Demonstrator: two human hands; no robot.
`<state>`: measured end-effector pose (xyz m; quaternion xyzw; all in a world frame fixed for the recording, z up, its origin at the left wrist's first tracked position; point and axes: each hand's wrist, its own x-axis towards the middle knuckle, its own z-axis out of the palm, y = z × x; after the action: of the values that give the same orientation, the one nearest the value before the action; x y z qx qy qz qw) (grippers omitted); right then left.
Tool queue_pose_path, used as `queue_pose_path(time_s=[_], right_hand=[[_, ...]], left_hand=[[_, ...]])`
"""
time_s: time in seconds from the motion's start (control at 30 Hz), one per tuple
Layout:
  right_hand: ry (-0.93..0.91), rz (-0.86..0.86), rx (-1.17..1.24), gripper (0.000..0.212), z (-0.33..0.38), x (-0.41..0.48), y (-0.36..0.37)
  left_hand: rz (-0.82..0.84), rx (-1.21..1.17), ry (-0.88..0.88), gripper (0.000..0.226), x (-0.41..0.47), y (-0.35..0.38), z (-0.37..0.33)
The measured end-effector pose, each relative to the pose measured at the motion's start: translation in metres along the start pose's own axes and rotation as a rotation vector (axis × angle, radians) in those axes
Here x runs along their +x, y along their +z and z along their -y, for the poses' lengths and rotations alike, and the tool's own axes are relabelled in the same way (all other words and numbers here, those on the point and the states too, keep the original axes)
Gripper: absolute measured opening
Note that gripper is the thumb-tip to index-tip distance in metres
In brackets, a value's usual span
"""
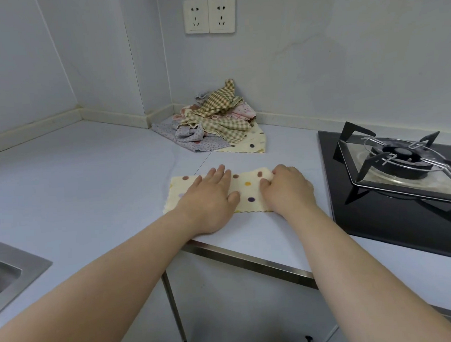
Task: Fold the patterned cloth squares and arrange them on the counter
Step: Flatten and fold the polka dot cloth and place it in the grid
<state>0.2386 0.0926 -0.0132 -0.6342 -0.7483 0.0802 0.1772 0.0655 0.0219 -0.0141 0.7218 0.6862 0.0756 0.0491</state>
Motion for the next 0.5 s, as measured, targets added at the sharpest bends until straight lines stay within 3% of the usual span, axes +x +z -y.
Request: queue_pose_path(time_s=[0.13,0.27,0.37,0.5], right_hand=[[-0.049,-0.057,0.099,0.024,0.005,0.000,-0.006],[-0.036,-0.091,0.492,0.010,0.013,-0.002,-0.010],[-0.048,-0.107,0.717,0.015,0.017,-0.001,-0.014],[-0.055,-0.094,1.058,0.031,0.021,-0.004,-0.022]], left_hand=[[0.028,0.105,0.022,0.067,0.001,0.006,-0.001],[0.048,0.078,0.012,0.088,0.002,0.008,-0.001],[0.077,0.076,0.028,0.104,0.002,0.006,-0.001],[0.092,0.084,0.131,0.108,0.001,0.006,-0.005]])
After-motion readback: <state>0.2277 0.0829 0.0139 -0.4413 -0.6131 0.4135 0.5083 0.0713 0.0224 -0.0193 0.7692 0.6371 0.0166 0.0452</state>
